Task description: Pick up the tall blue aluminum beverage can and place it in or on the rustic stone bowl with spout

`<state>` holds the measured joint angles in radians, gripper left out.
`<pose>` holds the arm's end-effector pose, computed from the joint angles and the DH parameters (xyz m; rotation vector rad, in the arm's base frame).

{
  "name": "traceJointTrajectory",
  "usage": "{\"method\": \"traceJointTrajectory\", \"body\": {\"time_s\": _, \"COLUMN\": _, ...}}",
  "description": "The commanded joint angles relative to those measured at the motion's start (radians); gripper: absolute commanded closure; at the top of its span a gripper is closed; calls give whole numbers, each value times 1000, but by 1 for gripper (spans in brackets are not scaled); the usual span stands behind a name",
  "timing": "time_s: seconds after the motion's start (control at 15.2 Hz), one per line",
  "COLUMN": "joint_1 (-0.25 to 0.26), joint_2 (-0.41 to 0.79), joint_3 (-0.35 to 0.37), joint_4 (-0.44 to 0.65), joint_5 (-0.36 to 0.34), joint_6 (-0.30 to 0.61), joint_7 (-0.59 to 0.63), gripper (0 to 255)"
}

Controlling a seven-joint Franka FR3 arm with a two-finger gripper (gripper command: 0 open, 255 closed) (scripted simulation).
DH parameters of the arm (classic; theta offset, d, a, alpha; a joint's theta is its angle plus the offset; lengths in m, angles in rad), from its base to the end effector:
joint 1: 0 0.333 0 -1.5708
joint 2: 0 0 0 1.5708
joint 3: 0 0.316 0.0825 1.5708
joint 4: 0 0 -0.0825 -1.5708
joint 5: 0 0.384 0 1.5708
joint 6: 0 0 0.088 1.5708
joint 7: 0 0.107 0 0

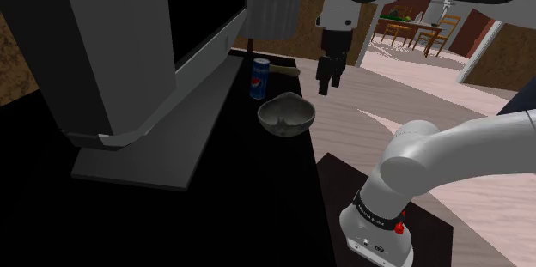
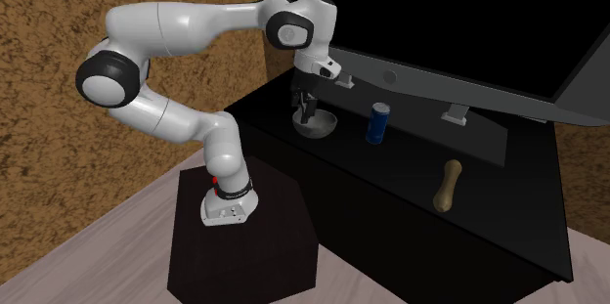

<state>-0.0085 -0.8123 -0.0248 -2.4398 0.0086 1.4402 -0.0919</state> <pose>0.2818 -0.0101 0.5493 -3.0890 -0.1056 0.2876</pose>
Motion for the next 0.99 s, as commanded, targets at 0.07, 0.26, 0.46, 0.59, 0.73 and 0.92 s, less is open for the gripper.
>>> {"method": "traceJointTrajectory", "body": {"time_s": 0.07, "joint_1": 1, "joint_2": 36, "joint_3": -2, "joint_4": 17, "joint_5": -3, "joint_6": 26, "joint_7": -5, "gripper": 0}}
{"method": "traceJointTrajectory", "body": {"time_s": 0.26, "joint_1": 3, "joint_2": 143, "joint_3": -9, "joint_4": 74, "joint_5": -11, "joint_6": 98, "joint_7": -20, "gripper": 0}}
{"method": "traceJointTrajectory", "body": {"time_s": 0.46, "joint_1": 5, "joint_2": 249, "joint_3": -15, "joint_4": 142, "joint_5": -17, "joint_6": 158, "joint_7": -35, "gripper": 0}}
{"method": "traceJointTrajectory", "body": {"time_s": 0.59, "joint_1": 7, "joint_2": 319, "joint_3": -18, "joint_4": 193, "joint_5": -20, "joint_6": 192, "joint_7": -44, "gripper": 0}}
{"method": "traceJointTrajectory", "body": {"time_s": 0.73, "joint_1": 9, "joint_2": 389, "joint_3": -22, "joint_4": 248, "joint_5": -22, "joint_6": 222, "joint_7": -53, "gripper": 0}}
{"method": "traceJointTrajectory", "body": {"time_s": 0.92, "joint_1": 10, "joint_2": 493, "joint_3": -26, "joint_4": 338, "joint_5": -23, "joint_6": 257, "joint_7": -67, "gripper": 0}}
